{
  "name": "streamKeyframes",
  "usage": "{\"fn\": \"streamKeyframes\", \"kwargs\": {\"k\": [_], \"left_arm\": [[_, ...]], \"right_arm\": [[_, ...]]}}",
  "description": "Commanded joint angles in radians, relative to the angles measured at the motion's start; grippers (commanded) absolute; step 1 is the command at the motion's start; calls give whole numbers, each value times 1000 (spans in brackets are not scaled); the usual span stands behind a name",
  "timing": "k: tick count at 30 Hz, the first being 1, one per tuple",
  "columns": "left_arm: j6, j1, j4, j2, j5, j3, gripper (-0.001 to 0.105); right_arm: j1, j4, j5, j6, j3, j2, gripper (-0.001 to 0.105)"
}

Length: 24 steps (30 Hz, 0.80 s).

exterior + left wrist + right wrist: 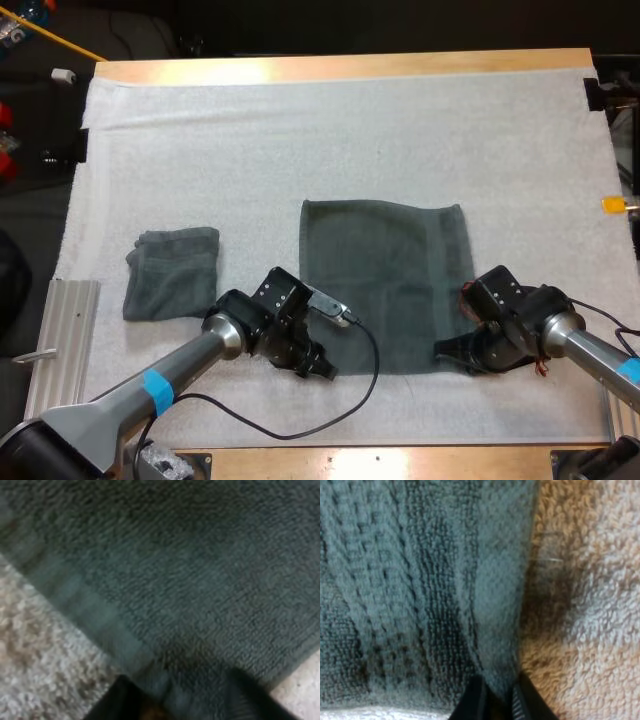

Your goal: Pick towel from pile, fold and stack

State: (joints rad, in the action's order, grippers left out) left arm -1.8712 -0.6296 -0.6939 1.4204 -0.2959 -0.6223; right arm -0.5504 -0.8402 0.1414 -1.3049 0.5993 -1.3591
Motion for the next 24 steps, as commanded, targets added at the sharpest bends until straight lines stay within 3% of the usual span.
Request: {"fn": "streamKeyframes", "kwargs": {"k": [1,8,15,24], "left_arm": [[-12,-4,15,20,-8,8,24],[-15,-4,13,20,-8,8,0],[-15,-4,-3,-26,-12,8,0],[-15,-4,-156,-286,-21,6,0]], "right_arm": [[-1,-14,-8,0,2,7,0],[-1,-14,-8,0,2,7,0],[-1,-14,-5,0,2,33,0],[-1,-79,-3,62,2,237,0]]}}
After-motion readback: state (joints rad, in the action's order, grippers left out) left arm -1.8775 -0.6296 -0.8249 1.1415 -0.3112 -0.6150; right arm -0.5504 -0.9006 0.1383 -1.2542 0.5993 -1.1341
